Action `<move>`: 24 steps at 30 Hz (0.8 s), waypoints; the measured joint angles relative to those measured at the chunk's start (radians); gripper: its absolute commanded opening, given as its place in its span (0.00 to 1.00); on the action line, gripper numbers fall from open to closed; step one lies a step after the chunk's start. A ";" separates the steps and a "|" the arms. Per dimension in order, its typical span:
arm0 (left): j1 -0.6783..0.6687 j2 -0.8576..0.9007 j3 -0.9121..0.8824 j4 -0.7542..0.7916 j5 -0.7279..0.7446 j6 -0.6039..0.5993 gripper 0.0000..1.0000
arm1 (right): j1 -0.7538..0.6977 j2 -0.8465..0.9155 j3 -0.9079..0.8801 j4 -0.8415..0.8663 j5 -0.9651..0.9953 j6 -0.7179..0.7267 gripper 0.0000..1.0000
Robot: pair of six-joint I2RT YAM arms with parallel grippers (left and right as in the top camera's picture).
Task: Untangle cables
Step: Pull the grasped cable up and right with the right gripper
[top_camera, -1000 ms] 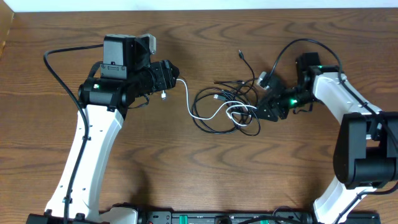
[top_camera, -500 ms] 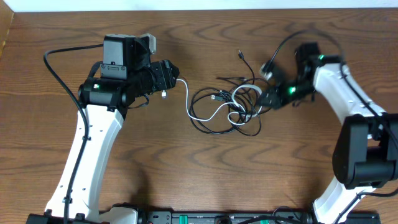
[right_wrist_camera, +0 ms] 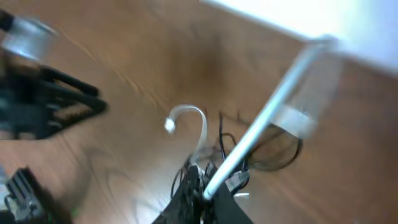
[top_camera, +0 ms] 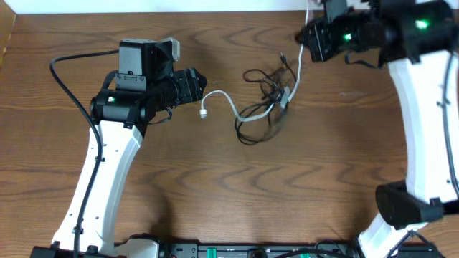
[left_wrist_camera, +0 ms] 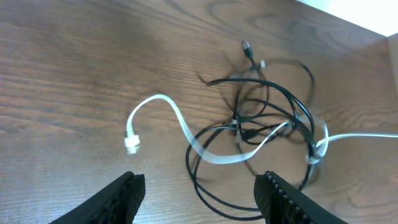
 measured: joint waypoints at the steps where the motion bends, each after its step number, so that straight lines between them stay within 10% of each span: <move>1: 0.000 0.000 0.000 0.000 0.000 0.000 0.63 | 0.006 -0.006 0.036 0.000 0.004 0.019 0.01; 24: 0.000 0.000 0.000 0.024 0.000 0.000 0.62 | -0.034 -0.008 0.446 0.234 0.109 0.240 0.01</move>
